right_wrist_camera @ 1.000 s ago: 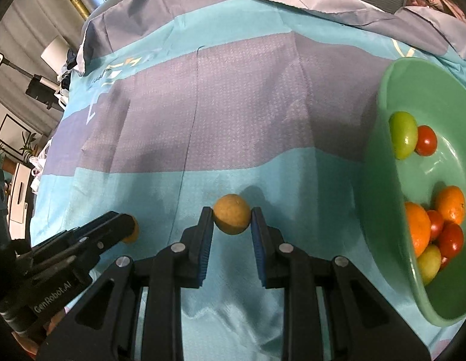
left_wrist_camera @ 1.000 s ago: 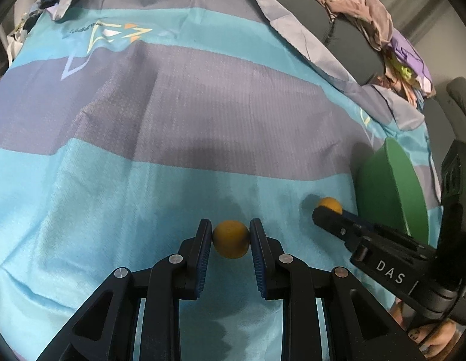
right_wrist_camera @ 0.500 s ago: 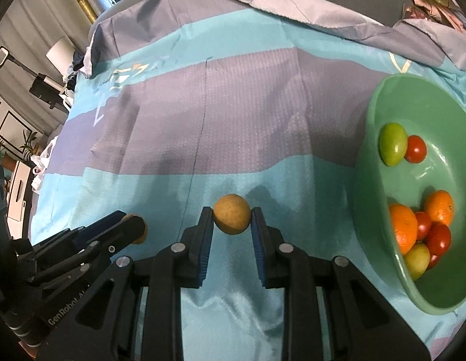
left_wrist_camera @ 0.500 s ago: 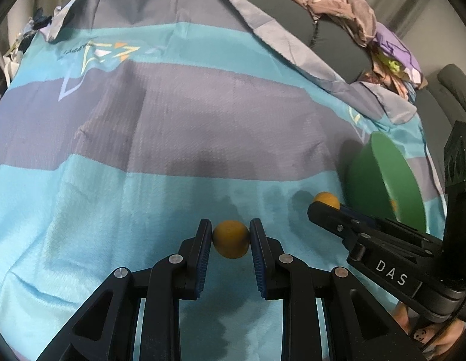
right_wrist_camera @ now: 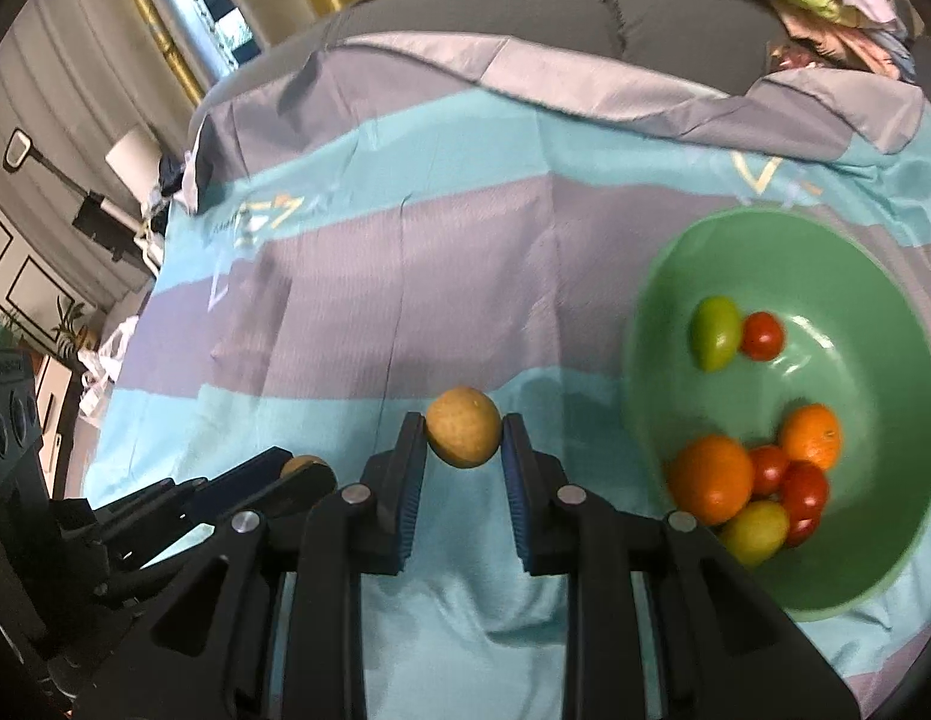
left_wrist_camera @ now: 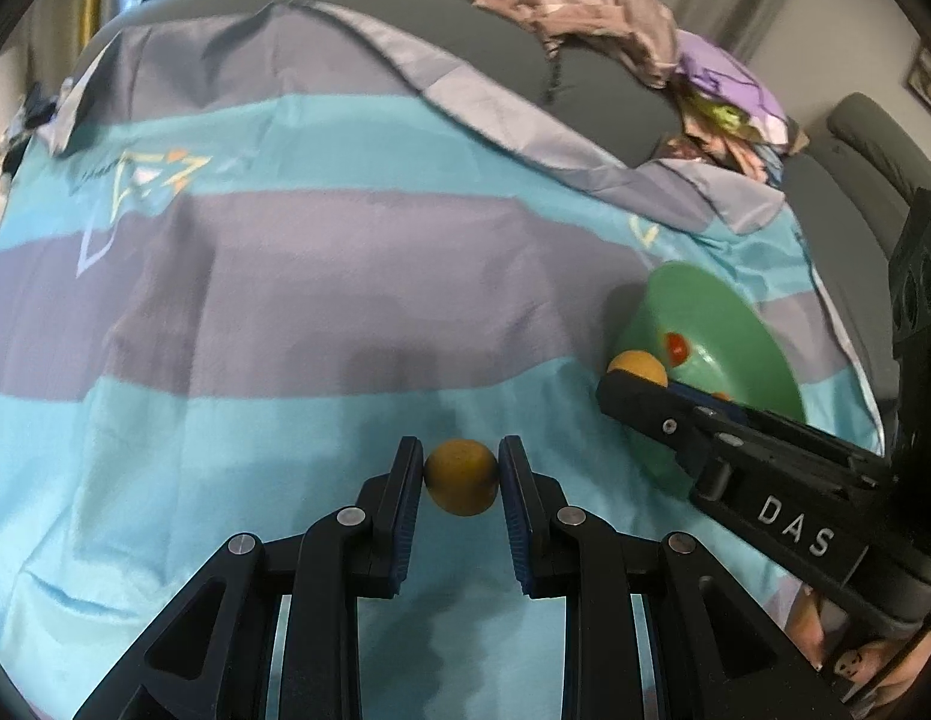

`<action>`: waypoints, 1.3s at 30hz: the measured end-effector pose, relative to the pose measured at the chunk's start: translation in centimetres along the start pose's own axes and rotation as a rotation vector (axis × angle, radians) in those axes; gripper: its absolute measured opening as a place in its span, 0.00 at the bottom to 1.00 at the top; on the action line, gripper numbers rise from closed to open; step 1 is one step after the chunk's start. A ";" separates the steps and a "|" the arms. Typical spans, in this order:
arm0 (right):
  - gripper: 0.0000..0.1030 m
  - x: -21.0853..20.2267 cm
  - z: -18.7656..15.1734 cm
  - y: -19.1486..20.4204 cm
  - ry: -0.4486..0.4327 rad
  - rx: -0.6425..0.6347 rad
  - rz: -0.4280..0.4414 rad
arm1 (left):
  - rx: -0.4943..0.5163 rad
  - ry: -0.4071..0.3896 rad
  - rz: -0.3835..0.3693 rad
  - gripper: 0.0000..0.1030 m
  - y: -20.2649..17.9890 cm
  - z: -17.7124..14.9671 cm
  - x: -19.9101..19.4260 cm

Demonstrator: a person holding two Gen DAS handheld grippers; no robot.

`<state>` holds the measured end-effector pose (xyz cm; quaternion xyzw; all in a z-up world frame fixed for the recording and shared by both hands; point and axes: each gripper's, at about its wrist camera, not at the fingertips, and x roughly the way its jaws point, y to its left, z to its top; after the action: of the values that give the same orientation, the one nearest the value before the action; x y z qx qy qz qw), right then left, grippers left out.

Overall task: Organize fruits
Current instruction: 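Carry both held yellow cherry tomatoes over the green bowl with both tools, then lower into the bowl and open both tools to drop the yellow tomatoes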

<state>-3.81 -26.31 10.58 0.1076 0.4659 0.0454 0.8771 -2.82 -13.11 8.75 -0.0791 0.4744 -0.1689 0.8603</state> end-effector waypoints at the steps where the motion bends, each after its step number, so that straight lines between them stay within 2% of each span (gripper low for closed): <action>1: 0.25 -0.5 0.2 -0.5 -0.015 0.007 -0.005 | 0.009 -0.007 -0.002 0.25 -0.5 0.2 -0.1; 5: 0.26 -2.1 0.7 -2.0 -0.068 0.039 -0.034 | 0.078 -0.033 0.011 0.25 -2.9 1.0 -0.1; 9: 0.26 -3.4 1.0 -4.1 -0.093 0.095 -0.033 | 0.104 -0.024 -0.034 0.25 -5.3 1.8 0.4; 12: 0.26 -4.0 1.1 -5.7 -0.104 0.118 -0.077 | 0.134 -0.037 -0.060 0.25 -6.8 2.1 0.6; 21: 0.26 -4.5 1.1 -10.7 -0.078 0.236 -0.137 | 0.149 0.027 -0.136 0.25 -10.6 2.7 3.2; 24: 0.26 -4.6 0.9 -12.3 -0.068 0.279 -0.133 | 0.149 0.053 -0.158 0.25 -11.6 2.7 4.1; 31: 0.26 -4.1 0.3 -14.7 -0.031 0.337 -0.164 | 0.152 0.089 -0.190 0.25 -13.3 2.6 5.4; 39: 0.26 -3.6 0.1 -15.6 -0.003 0.352 -0.177 | 0.166 0.110 -0.190 0.25 -14.3 2.1 6.4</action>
<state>-6.07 -42.12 9.99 0.2179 0.4730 -0.1139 0.8461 -0.94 -28.77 9.06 -0.0431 0.4956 -0.2924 0.8167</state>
